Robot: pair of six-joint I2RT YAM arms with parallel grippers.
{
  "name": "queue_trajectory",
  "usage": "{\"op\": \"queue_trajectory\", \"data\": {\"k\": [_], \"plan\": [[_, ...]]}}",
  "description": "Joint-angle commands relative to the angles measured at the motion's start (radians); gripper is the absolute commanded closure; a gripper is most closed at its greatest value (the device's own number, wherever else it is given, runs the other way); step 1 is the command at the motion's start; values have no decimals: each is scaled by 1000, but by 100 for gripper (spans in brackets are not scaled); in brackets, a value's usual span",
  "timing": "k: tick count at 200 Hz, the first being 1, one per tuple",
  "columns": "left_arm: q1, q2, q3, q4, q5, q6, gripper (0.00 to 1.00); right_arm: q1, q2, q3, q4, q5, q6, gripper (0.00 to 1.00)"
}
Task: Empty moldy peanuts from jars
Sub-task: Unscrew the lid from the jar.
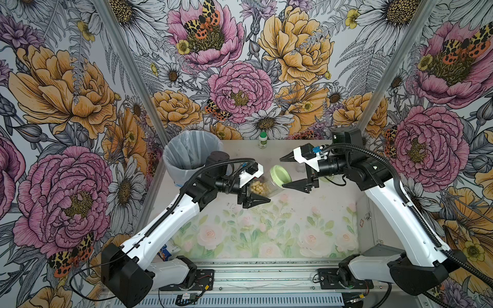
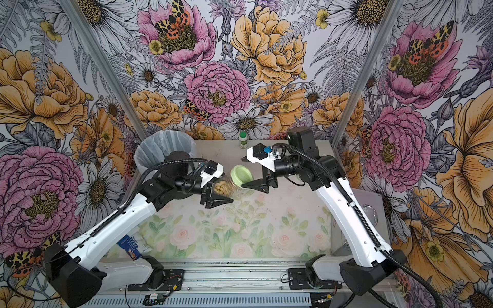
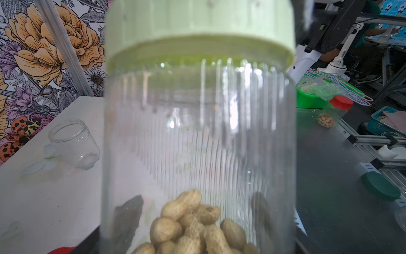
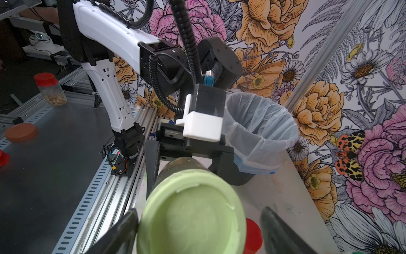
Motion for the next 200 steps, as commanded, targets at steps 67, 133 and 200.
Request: {"op": "queue_trajectory", "data": {"k": [67, 133, 200], "plan": [[3, -20, 35, 32, 44, 12, 89, 14, -1, 16, 46, 13, 4, 13], [10, -35, 40, 54, 21, 1, 90, 38, -4, -25, 47, 1, 23, 13], [30, -29, 40, 74, 17, -12, 90, 47, -14, -31, 47, -3, 38, 13]]}}
